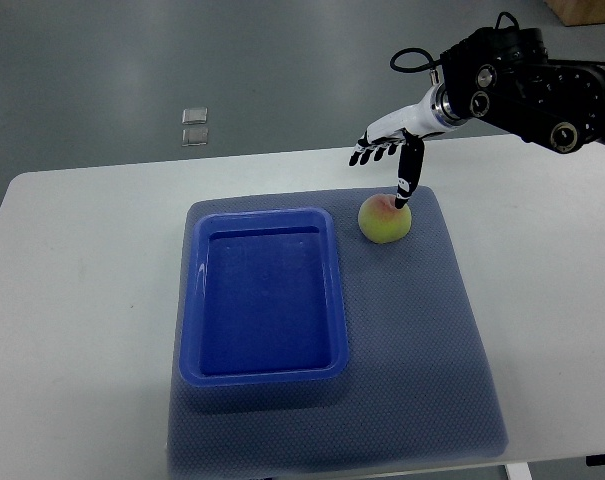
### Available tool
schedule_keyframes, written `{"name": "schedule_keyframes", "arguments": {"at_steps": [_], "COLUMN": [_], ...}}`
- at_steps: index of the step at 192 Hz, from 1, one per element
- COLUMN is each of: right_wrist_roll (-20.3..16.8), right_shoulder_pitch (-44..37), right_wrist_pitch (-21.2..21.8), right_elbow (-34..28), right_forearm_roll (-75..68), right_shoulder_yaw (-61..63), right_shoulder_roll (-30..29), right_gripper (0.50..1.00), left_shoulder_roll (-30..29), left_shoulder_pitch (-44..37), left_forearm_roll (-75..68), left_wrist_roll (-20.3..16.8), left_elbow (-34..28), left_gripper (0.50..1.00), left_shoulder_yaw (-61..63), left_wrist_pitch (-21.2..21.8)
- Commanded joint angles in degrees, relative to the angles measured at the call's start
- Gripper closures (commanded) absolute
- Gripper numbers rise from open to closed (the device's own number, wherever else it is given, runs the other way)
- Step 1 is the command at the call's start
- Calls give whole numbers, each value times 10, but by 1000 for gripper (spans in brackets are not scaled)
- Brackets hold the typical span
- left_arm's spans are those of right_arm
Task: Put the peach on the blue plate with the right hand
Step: 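Lower the right hand over the peach and close fingers around it, then lift the peach with the right hand away from the mat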
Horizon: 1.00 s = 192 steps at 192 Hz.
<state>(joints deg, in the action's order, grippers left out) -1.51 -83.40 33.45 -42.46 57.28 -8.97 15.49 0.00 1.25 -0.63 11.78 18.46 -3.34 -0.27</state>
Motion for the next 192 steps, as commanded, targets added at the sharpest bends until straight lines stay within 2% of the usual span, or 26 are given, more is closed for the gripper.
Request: {"name": "schedule_keyframes", "arguments": {"at_steps": [1, 41, 78, 101, 102, 106, 120, 126, 127, 129, 130, 131, 132, 133, 134, 135, 136, 137, 138, 139, 140, 150, 151, 153, 188, 192], "right_wrist_roll": [1, 4, 5, 9, 16, 18, 19, 20, 20, 20, 20, 20, 20, 20, 20, 20, 20, 20, 20, 20, 20, 20, 20, 20, 19, 19], "right_shoulder_pitch": [21, 60, 76, 95, 102, 104, 105, 105, 105, 105, 105, 105, 105, 105, 105, 105, 105, 105, 105, 105, 105, 105, 105, 105, 97, 73], "right_wrist_pitch": [-23, -63, -66, -84, -100, -105, -110, -111, -111, -111, -113, -113, -114, -114, -115, -115, -117, -117, -118, -118, -119, -119, -124, -125, -119, -114], "right_elbow": [9, 40, 56, 63, 64, 64, 64, 64, 64, 64, 64, 64, 64, 64, 64, 64, 64, 64, 64, 64, 64, 64, 64, 64, 58, 46], "right_forearm_roll": [0, 13, 26, 42, 46, 49, 52, 52, 53, 53, 53, 53, 53, 53, 53, 53, 53, 53, 53, 53, 54, 54, 59, 61, 68, 64], "right_shoulder_yaw": [0, -1, -2, -2, -3, -4, -10, -11, -11, -11, -11, -11, -11, -11, -11, -11, -11, -11, -11, -11, -11, -11, -12, -12, -13, -12], "right_shoulder_roll": [-8, -41, -54, -58, -62, -62, -62, -62, -62, -62, -62, -62, -62, -62, -62, -62, -62, -62, -62, -62, -62, -62, -63, -63, -56, -46], "right_gripper": [570, 572, 572, 579, 585, 595, 648, 687, 707, 707, 736, 736, 766, 767, 803, 803, 836, 836, 864, 865, 889, 889, 982, 1000, 1000, 1000], "left_shoulder_roll": [0, 0, 0, 0, 0, 0, 0, 0, 0, 0, 0, 0, 0, 0, 0, 0, 0, 0, 0, 0, 0, 0, 0, 0, 0, 0], "left_shoulder_pitch": [0, 0, 0, 0, 0, 0, 0, 1, 0, 0, 1, 1, 0, 0, 0, 0, 0, 0, 0, 0, 0, 0, 0, 0, 0, 0], "left_forearm_roll": [0, 1, 1, 1, 1, 1, 1, 1, 1, 1, 1, 1, 1, 1, 1, 1, 1, 1, 1, 1, 1, 1, 1, 1, 1, 1], "left_wrist_roll": [0, 0, 0, 0, 0, 0, 0, 0, 0, 0, 0, 0, 0, 0, 0, 0, 0, 0, 0, 0, 0, 0, 0, 0, 0, 0], "left_elbow": [0, -2, -2, -2, -2, -2, -2, -2, -2, -2, -2, -2, -2, -2, -2, -2, -2, -2, -2, -2, -2, -2, -2, -2, -4, -5], "left_gripper": [500, 500, 500, 500, 500, 500, 500, 500, 500, 500, 500, 500, 500, 500, 500, 500, 500, 500, 500, 500, 500, 500, 500, 500, 500, 500], "left_shoulder_yaw": [0, 0, 0, 0, 0, 0, 0, 0, 0, 0, 0, 0, 0, 0, 0, 0, 0, 0, 0, 0, 0, 0, 0, 0, 0, 0], "left_wrist_pitch": [0, 0, 0, 0, 0, 0, 0, 0, 0, 0, 0, 0, 0, 0, 0, 0, 0, 0, 0, 0, 0, 0, 0, 0, 0, 0]}}
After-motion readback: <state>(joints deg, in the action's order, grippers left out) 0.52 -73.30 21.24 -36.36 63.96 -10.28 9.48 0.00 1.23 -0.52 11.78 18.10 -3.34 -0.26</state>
